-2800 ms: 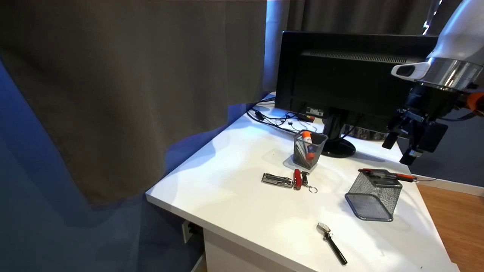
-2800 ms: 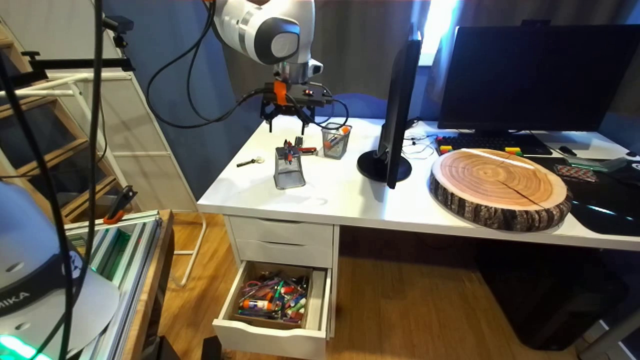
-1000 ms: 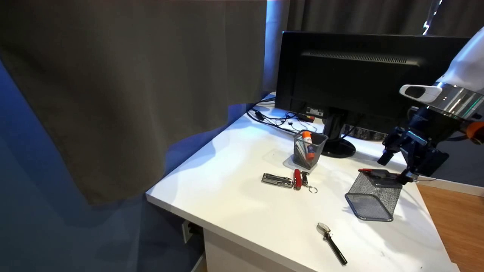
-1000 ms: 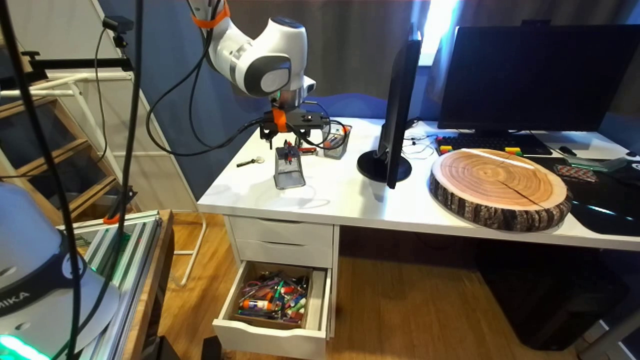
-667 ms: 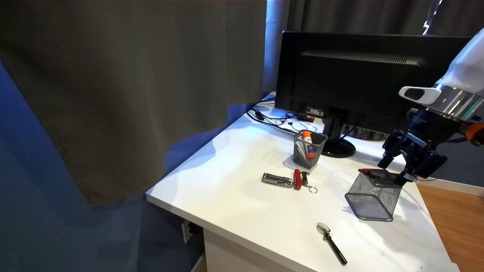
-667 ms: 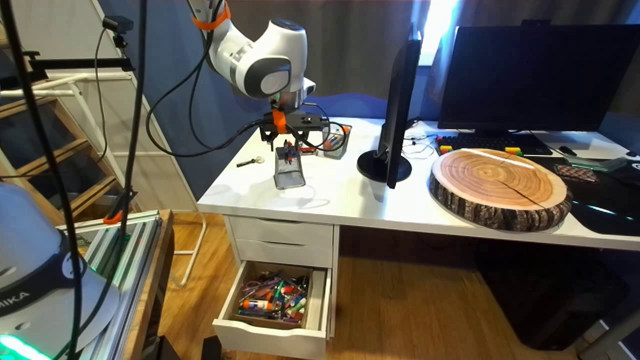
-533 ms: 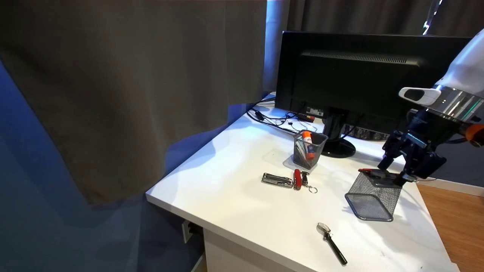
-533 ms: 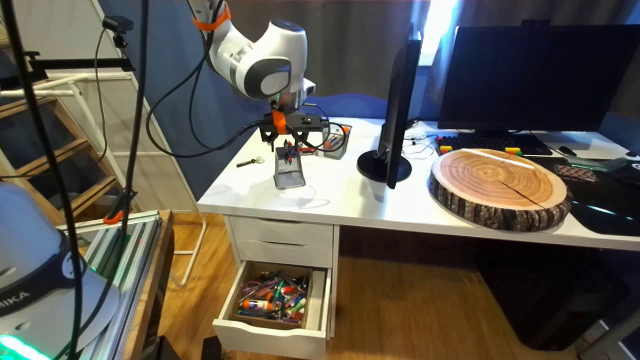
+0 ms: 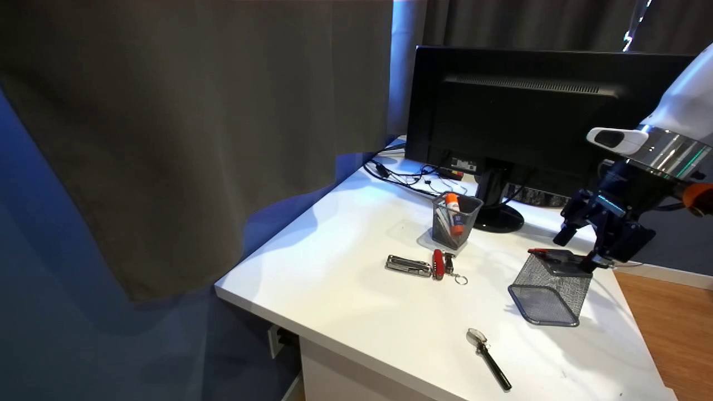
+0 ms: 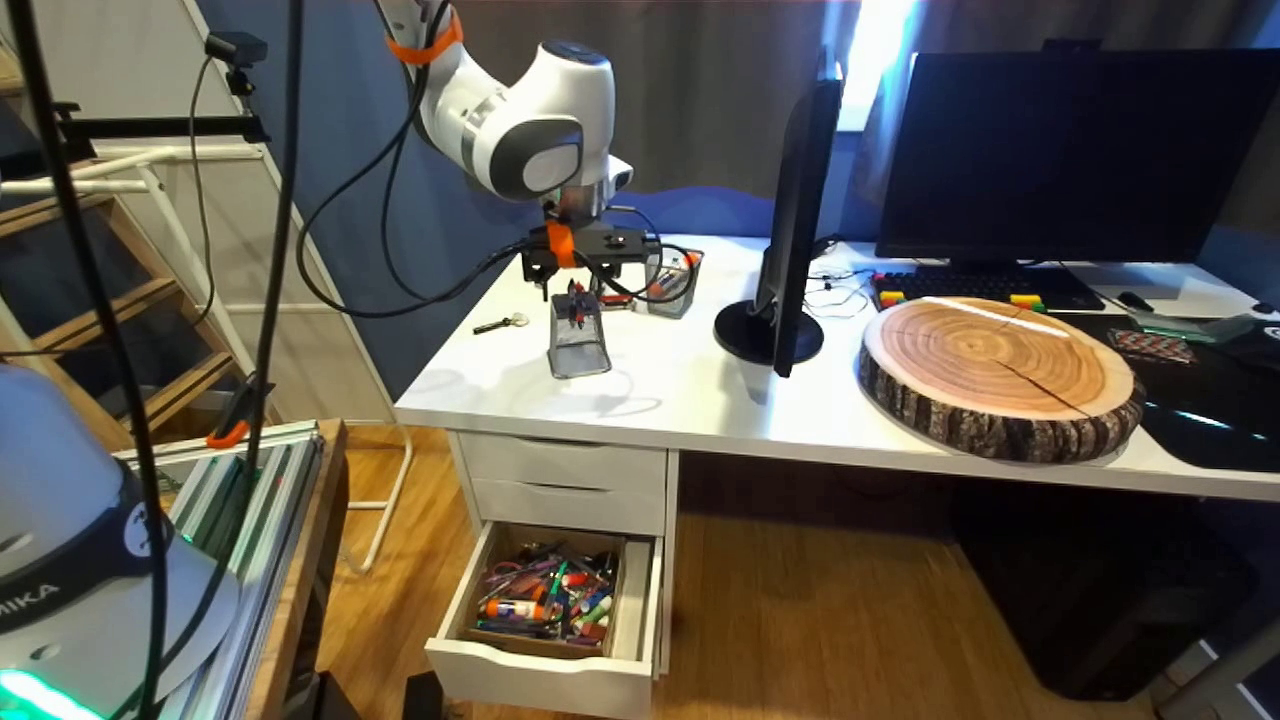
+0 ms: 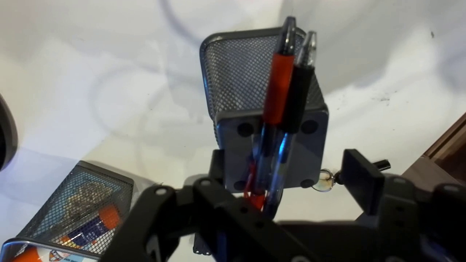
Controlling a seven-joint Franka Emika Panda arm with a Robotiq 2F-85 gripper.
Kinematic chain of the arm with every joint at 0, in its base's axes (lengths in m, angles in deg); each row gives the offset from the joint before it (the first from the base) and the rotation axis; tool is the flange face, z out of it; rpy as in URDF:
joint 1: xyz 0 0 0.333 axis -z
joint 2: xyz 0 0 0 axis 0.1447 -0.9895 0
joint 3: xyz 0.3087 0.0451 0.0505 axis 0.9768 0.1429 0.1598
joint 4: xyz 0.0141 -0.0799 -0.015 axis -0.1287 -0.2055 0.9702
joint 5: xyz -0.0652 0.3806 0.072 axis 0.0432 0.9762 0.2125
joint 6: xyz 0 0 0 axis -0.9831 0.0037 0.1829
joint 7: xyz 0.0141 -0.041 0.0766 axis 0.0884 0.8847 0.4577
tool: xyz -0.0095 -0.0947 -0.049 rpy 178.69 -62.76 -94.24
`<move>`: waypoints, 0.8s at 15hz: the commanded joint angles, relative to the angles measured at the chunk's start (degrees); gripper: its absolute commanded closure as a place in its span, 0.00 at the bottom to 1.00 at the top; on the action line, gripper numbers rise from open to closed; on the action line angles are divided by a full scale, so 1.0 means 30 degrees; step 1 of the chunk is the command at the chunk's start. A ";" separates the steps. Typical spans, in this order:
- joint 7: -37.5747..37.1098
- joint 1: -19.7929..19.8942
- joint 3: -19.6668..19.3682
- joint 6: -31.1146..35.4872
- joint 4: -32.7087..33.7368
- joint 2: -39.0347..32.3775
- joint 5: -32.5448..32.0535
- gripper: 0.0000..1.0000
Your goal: Remove the pens from the top of the pen holder, then set the pen holder upright
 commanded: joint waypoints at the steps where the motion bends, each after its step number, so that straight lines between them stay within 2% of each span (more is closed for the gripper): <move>1: -0.0025 0.0296 0.0195 0.0390 0.0295 -0.0482 -0.0574 0.43; 4: -0.0021 0.0363 0.0207 0.0461 0.0302 -0.0501 -0.0590 0.49; 5: -0.0017 0.0386 0.0214 0.0482 0.0307 -0.0515 -0.0594 0.46; 12: 0.0044 0.0512 0.0271 0.0519 0.0324 -0.0613 -0.0591 0.46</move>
